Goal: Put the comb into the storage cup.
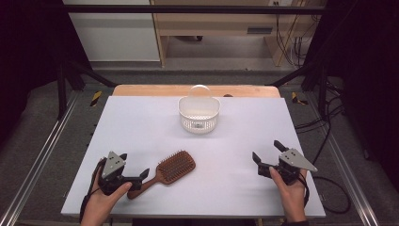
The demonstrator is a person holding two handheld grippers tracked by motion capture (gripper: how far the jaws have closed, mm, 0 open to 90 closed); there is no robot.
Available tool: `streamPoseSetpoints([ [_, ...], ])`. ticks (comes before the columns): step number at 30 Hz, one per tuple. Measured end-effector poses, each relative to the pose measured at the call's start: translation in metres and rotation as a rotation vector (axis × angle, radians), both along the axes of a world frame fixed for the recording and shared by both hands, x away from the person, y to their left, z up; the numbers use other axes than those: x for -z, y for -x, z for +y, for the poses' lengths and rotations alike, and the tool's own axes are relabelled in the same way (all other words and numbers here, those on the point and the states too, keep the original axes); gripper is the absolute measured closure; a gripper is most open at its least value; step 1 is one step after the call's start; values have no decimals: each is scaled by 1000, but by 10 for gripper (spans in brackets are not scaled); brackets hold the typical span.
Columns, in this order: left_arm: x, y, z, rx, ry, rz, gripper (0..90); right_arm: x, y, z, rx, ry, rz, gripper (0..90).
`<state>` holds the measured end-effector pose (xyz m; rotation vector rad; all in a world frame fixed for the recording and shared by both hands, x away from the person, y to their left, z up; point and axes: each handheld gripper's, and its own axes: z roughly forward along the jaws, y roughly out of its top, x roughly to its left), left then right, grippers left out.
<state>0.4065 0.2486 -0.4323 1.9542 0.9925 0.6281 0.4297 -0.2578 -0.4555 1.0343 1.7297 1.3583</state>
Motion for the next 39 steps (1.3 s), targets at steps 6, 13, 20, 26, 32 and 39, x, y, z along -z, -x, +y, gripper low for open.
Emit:
streamPoseSetpoints([
  [6,-6,0,-3,30,-26,44,47,2,7,-7,-20,-49,-19,99],
  [13,-3,-4,-11,64,-80,106,44,5,6,-1,-29,-49,-14,68],
  [20,1,-5,-24,118,-182,170,40,5,5,3,-35,-27,-17,63],
  [26,1,-6,-31,156,-244,210,43,5,5,2,-33,-38,-10,67],
  [32,1,-8,-37,180,-266,231,43,6,4,2,-37,-56,-2,71],
  [39,5,-7,-43,192,-279,241,60,6,4,2,-44,-64,3,72],
])
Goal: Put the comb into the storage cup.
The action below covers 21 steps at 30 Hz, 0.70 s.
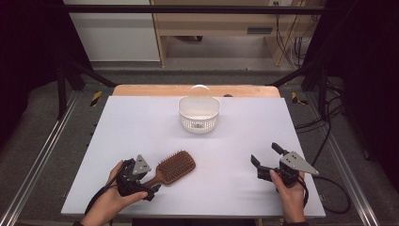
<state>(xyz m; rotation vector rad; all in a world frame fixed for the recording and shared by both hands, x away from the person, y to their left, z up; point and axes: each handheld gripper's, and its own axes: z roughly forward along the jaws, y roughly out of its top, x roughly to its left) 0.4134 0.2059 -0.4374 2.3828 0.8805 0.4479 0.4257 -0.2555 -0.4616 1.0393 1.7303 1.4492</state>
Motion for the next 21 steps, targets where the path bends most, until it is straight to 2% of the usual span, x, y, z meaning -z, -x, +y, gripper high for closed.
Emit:
streamPoseSetpoints([
  [4,2,0,-3,20,-23,13,58,0,0,0,2,-2,6,75],
  [6,4,0,-4,28,-41,10,63,1,-1,-1,-6,-28,17,77],
  [7,5,-1,-5,27,-41,14,69,1,-1,-2,-9,-42,23,77],
  [11,6,-2,-3,19,-38,26,70,1,-1,-2,-6,-46,24,79],
  [21,7,-5,-7,33,-45,62,72,2,-2,-2,-9,-39,26,76],
])
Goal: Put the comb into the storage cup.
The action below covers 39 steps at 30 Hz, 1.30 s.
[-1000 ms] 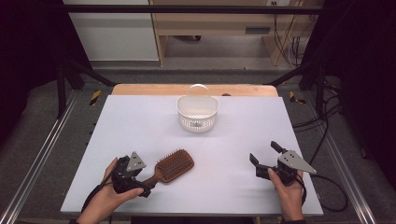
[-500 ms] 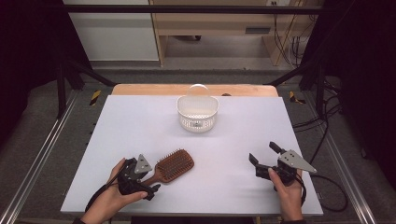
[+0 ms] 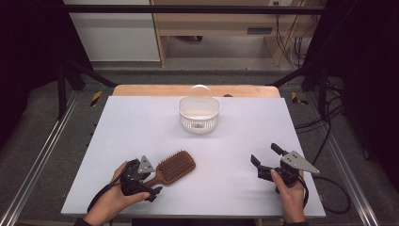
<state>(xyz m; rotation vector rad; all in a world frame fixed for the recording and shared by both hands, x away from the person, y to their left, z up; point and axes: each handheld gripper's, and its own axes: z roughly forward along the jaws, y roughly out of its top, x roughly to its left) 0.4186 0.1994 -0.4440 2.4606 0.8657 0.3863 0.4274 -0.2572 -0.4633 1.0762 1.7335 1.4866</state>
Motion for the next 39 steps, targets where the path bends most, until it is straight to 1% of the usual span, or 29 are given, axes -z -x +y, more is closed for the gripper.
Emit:
streamPoseSetpoints([
  [7,1,-2,-1,4,-11,6,77,0,0,1,-3,4,2,76],
  [11,1,-3,1,5,-6,12,79,1,0,1,-3,4,3,76],
  [17,2,-4,2,8,-12,19,85,1,0,1,-5,6,7,78],
  [22,2,-5,6,2,-13,27,121,1,-1,1,-5,8,9,79],
  [24,1,-6,8,0,-13,35,163,1,-1,1,-5,8,9,80],
  [26,1,-6,9,-4,-9,40,184,1,-1,1,-5,10,9,81],
  [30,0,-8,11,11,2,69,253,2,-1,1,-5,10,15,81],
  [33,1,-9,10,28,-5,87,312,2,-1,2,-6,11,16,82],
  [34,1,-9,10,28,-5,87,322,2,-1,2,-6,12,18,82],
  [35,1,-10,9,35,-12,100,342,2,-1,2,-6,12,18,82],
  [36,1,-10,9,35,-12,100,360,2,-1,2,-6,12,18,82],
  [37,2,-12,8,42,-16,111,376,2,-1,2,-7,12,20,82],
  [39,2,-13,6,53,-18,118,410,2,-1,2,-8,12,21,82],
])
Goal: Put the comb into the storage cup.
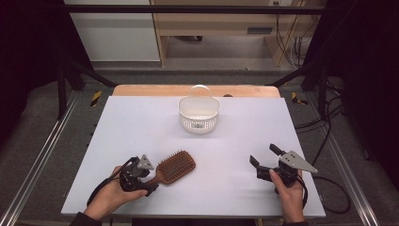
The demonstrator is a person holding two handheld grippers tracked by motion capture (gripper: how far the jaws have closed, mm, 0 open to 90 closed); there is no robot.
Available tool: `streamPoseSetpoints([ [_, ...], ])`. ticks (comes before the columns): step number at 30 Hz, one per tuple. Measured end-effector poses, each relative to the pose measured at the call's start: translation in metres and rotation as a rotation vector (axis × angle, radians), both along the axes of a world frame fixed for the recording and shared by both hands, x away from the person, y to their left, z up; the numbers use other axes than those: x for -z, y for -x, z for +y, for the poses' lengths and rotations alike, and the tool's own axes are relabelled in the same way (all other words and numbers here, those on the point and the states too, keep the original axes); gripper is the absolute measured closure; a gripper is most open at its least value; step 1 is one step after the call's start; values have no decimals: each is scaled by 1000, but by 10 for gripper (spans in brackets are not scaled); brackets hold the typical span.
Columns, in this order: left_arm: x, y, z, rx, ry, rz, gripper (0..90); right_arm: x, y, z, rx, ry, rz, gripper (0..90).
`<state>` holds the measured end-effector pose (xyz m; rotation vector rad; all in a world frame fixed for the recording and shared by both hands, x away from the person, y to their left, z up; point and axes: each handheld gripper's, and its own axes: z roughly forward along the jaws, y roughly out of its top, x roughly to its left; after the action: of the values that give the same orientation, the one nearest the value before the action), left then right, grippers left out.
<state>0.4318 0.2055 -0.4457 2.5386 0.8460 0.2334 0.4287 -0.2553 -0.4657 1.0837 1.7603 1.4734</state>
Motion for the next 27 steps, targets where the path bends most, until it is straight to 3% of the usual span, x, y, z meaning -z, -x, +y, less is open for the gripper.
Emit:
streamPoseSetpoints([
  [12,4,-6,-5,22,-37,26,555,0,-1,-1,-1,3,3,83],
  [27,5,-9,-9,48,-68,54,624,1,-1,0,-5,0,9,83],
])
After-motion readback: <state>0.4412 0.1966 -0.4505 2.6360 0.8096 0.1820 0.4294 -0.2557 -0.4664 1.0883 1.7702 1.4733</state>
